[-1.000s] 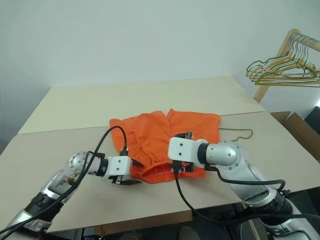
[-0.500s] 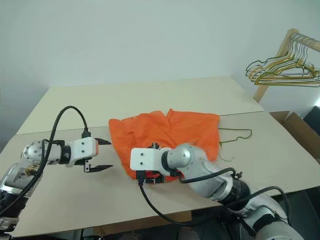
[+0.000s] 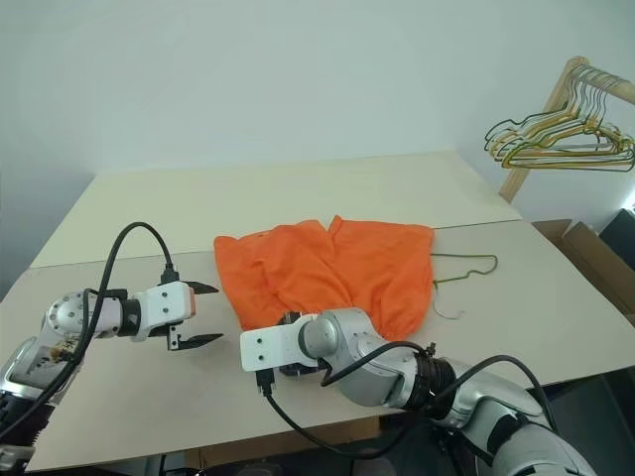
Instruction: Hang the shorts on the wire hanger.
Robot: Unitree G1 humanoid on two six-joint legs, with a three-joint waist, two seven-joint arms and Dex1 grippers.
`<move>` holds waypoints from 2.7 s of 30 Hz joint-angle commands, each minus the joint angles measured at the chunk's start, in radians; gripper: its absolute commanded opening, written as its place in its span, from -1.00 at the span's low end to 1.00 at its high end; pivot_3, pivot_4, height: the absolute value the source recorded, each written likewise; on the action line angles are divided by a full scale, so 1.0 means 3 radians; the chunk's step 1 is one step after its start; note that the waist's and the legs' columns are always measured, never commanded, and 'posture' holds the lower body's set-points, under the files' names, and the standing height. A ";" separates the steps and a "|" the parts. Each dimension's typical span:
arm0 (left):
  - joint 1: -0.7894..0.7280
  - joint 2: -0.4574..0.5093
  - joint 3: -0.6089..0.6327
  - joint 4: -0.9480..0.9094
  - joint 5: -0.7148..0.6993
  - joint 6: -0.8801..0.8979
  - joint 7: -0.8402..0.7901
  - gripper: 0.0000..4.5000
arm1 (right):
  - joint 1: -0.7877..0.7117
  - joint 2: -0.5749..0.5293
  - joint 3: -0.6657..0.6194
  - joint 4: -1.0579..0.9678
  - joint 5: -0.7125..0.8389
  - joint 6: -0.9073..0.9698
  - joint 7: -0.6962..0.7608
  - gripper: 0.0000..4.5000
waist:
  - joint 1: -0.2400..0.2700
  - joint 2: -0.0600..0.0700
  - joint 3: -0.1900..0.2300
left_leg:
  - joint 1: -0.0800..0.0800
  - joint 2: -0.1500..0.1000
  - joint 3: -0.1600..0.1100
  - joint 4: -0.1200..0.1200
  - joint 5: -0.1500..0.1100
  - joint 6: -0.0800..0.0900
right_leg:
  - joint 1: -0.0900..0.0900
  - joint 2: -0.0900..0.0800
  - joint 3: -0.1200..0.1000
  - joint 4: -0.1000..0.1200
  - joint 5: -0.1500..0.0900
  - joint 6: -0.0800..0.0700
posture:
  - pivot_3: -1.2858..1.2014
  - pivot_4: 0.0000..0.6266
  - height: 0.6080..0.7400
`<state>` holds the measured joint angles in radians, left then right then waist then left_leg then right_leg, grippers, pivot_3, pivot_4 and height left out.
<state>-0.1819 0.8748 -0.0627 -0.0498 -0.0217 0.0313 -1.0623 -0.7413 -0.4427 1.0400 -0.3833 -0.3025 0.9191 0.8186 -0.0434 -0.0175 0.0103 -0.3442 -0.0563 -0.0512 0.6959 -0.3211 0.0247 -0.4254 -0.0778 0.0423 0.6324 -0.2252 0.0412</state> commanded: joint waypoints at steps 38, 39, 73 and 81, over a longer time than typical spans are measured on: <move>-0.2488 -0.1092 -0.1061 0.4295 0.1606 -0.2255 0.1286 1.00 | 0.1466 -0.1348 -0.2145 0.0575 -0.0090 -0.4328 -0.0457 -0.99 | 0.0008 -0.0007 -0.0004 | 0.0007 0.0000 0.0017 0.0015 -0.0022 0.0041 | 0.0021 -0.0001 0.0007 -0.0010 0.0003 0.0005 | -0.07 -1.00 1.00; -0.2504 -0.1119 -0.1051 0.4331 0.1585 -0.2251 0.1218 1.00 | 0.1479 -0.1330 -0.2165 0.0569 -0.0105 -0.4306 -0.0452 -0.99 | 0.0006 -0.0007 -0.0005 | 0.0007 0.0000 0.0017 0.0016 -0.0022 0.0040 | 0.0022 -0.0001 0.0007 -0.0009 0.0003 0.0005 | -0.07 -1.00 1.00; -0.2269 -0.0714 -0.0529 0.4234 0.0910 -0.2377 -0.0284 0.74 | 0.1671 -0.1093 -0.2477 0.0502 -0.0340 -0.4187 -0.0423 -1.00 | -0.0088 -0.0001 -0.0011 | -0.0001 0.0001 0.0012 0.0026 -0.0023 0.0041 | 0.0015 0.0000 0.0006 -0.0005 0.0004 0.0007 | -0.07 -1.00 1.00; -0.2232 -0.1051 -0.0454 0.4221 0.0729 -0.2325 -0.0524 0.74 | 0.1664 -0.1048 -0.2485 0.0479 -0.0393 -0.4115 -0.0447 -1.00 | -0.0097 0.0003 -0.0014 | -0.0001 0.0000 0.0014 0.0031 -0.0024 0.0044 | 0.0017 -0.0001 0.0007 -0.0004 0.0005 0.0008 | -0.09 -1.00 1.00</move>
<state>-0.8503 0.6007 -0.2146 1.2305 0.2320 -0.6733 -1.1953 -0.2225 -0.7651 0.3364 -0.2035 -0.4172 -0.3284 0.6963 -0.0726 -0.0167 0.0061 -0.3446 -0.0562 -0.0470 0.7050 -0.3284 0.0378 -0.4203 -0.0781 0.0443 0.6310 -0.2237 0.0435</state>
